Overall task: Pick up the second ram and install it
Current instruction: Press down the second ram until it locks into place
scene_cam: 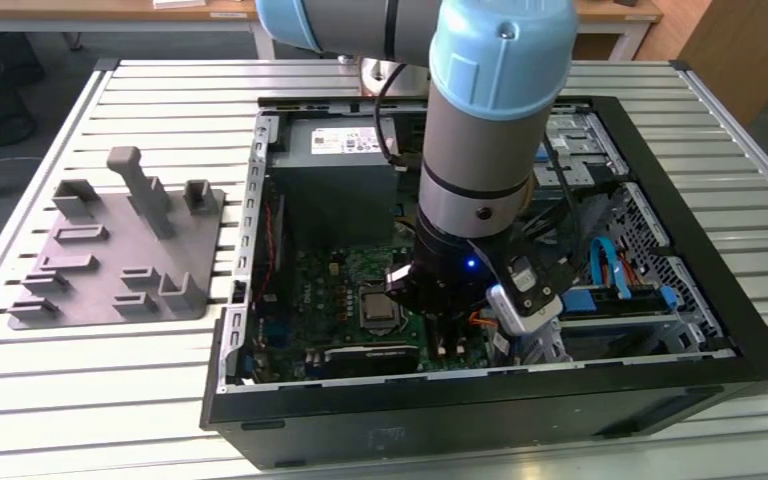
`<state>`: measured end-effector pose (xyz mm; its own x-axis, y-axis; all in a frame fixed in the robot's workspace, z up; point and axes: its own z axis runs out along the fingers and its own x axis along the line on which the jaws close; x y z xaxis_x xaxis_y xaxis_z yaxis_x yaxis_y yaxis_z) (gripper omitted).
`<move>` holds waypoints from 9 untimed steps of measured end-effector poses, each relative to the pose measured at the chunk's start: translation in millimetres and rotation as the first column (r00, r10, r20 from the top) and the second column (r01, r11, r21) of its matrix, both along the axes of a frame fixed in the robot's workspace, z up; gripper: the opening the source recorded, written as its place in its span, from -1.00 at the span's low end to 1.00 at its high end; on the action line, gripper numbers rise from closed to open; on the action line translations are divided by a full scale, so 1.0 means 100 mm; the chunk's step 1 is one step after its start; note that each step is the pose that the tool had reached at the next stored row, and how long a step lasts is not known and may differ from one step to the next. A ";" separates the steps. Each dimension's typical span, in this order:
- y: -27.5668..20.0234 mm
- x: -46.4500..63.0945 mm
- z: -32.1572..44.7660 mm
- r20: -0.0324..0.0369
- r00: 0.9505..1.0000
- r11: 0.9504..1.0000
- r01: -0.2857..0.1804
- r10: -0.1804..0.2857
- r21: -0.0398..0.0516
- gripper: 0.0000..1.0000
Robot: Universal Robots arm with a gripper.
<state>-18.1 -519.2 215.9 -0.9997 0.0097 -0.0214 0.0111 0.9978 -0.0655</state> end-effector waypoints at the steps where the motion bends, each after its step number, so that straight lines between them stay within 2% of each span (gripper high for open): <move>1: 0.000 0.00 0.003 0.000 1.000 1.000 0.000 0.000 0.000 -0.80; 3: 0.005 0.00 0.043 0.001 1.000 1.000 0.000 0.000 0.004 -0.80; 5: 0.003 0.00 0.139 0.000 1.000 1.000 0.000 0.000 0.000 -0.80; 6: 0.009 0.00 0.160 0.000 1.000 1.000 0.000 0.000 0.001 -0.80; 7: 0.023 0.00 0.170 0.000 1.000 1.000 0.000 0.000 0.001 -0.80; 9: 0.097 0.00 0.174 0.000 1.000 1.000 0.000 0.000 0.001 -0.80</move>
